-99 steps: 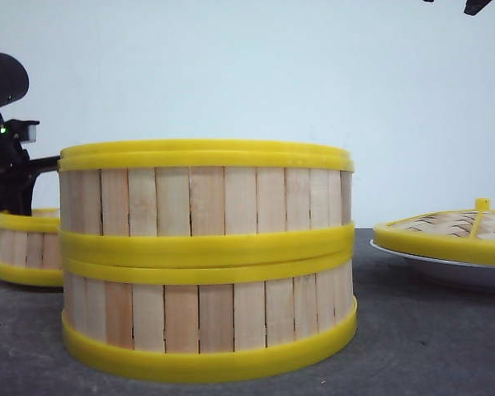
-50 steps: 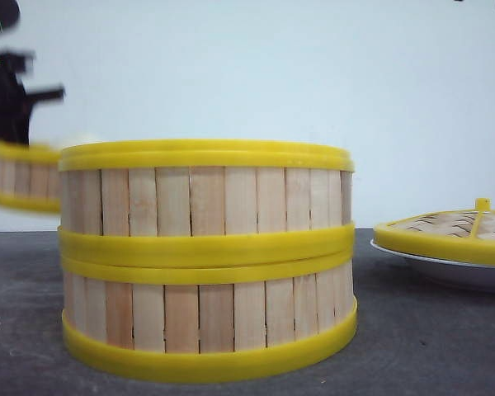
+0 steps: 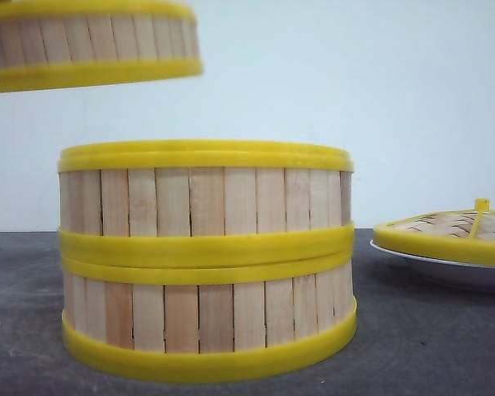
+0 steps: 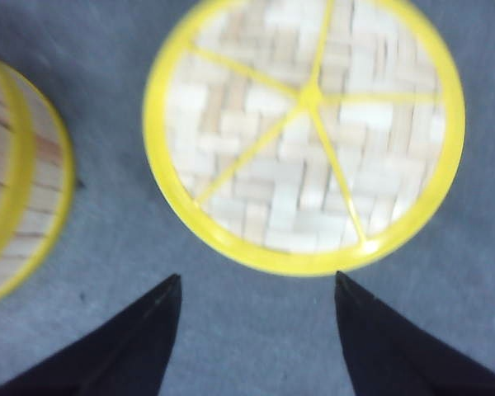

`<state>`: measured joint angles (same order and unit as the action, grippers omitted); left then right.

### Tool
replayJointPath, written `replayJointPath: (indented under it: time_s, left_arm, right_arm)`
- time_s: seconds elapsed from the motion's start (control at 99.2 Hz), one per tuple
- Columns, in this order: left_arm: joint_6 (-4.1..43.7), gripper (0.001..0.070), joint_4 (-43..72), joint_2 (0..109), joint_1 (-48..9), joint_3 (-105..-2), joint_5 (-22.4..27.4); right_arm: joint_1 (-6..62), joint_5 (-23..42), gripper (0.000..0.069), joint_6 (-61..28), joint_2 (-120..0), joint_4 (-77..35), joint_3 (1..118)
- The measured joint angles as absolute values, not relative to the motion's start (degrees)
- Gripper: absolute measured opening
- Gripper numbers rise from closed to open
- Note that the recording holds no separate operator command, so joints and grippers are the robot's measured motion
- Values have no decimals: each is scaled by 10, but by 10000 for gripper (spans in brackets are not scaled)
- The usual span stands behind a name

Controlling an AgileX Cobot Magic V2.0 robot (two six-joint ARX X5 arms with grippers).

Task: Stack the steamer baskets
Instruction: 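Grasp the rim of the remaining basket with the left gripper, then lift and lower the basket onto the stack with the left gripper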

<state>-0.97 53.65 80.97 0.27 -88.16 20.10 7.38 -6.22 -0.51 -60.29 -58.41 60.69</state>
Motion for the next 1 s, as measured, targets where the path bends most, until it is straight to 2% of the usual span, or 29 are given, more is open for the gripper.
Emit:
replayJointPath:
  time_s: [0.111, 0.212, 0.323, 0.464, 0.998]
  left_arm:
    - [-22, 24, 569, 813, -34, -882, 197]
    - [-26, 24, 571, 817, -77, -882, 189]
    - [-29, 24, 572, 817, -123, -882, 163]
    - [-31, 24, 591, 824, -163, -882, 153]
    - [-34, 24, 586, 913, -226, -882, 150]
  right_arm:
    - [70, -63, 458, -7, -603, -562, 584]
    - [70, -63, 483, -7, -603, -550, 577]
    - [70, -63, 488, -7, -602, -537, 577]
    - [70, -63, 488, -7, -602, -531, 577]
    - [70, -63, 488, -11, -602, -529, 577]
